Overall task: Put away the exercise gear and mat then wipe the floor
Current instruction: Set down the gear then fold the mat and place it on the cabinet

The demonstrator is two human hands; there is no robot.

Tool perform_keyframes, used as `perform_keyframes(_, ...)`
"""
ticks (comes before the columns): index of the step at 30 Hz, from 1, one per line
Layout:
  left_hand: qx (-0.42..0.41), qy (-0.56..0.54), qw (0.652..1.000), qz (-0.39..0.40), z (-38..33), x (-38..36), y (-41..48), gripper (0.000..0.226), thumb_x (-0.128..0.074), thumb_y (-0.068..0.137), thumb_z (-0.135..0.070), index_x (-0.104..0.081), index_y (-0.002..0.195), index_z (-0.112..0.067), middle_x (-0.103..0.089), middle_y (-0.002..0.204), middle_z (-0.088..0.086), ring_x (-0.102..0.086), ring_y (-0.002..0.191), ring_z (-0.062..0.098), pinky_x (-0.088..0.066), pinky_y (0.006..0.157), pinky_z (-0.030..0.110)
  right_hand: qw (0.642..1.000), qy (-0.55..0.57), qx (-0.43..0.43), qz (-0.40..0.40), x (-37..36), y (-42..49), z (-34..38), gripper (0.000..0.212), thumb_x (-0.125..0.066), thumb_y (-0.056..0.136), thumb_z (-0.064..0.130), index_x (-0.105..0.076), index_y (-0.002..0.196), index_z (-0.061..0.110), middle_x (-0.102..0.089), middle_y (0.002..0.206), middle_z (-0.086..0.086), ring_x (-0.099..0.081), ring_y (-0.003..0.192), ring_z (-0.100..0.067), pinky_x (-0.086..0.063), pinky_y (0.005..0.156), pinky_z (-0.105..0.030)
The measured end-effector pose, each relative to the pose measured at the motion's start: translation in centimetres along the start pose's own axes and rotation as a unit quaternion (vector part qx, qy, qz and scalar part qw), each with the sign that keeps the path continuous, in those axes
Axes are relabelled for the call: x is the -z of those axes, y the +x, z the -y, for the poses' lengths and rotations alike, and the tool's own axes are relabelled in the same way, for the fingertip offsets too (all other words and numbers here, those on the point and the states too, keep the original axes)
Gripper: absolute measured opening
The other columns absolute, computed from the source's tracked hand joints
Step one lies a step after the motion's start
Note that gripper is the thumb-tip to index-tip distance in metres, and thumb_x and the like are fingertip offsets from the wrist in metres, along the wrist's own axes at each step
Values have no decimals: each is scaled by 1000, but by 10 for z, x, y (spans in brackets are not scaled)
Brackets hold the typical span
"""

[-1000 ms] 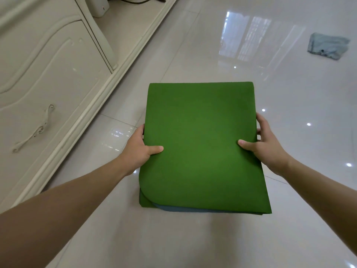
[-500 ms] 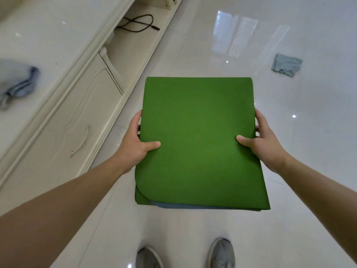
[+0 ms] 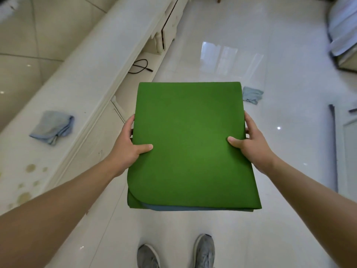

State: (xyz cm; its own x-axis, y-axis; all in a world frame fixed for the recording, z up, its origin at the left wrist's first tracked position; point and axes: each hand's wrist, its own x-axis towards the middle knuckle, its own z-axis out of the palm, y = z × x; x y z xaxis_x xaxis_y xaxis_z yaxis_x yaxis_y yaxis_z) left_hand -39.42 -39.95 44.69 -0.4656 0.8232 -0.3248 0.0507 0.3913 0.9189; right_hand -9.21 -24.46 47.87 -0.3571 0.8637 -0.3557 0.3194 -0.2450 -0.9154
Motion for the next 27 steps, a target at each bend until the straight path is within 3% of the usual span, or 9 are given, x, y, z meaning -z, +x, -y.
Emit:
perform_keyframes(12, -16, 13, 1000, -12, -135, 14, -80, 99, -78, 77, 3, -29, 148, -45, -57, 123, -4, -60, 110, 12, -53, 85, 32, 999, 24, 6, -40, 44, -89, 114, 80, -64, 86, 0, -36, 137, 56, -56, 117, 9, -66, 103, -21, -58, 83, -44)
perform_keyframes(16, -16, 7, 1000, -19, -171, 18, -99, 100, -79, 75, 3, -32, 146, -49, -57, 128, 3, -59, 115, 22, -54, 93, 45, 998, 32, 8, -47, 54, -109, 147, 79, -65, 86, 2, -35, 139, 52, -56, 119, 6, -66, 103, -22, -58, 84, -47)
perform_keyframes(23, -5, -14, 999, -47, -232, 13, -129, 99, -77, 73, 6, -36, 145, -48, -57, 130, 6, -60, 113, 22, -54, 94, 50, 998, 12, 24, -50, 77, -129, 199, 80, -66, 85, 6, -32, 140, 53, -56, 124, 0, -65, 103, -22, -57, 84, -48)
perform_keyframes(27, -6, -25, 998, -58, -265, 8, -144, 98, -74, 75, 8, -35, 146, -48, -57, 130, 4, -62, 109, 17, -56, 88, 43, 998, 15, 34, -53, 90, -137, 224, 78, -65, 86, 4, -34, 140, 51, -56, 124, 0, -65, 102, -18, -57, 85, -46)
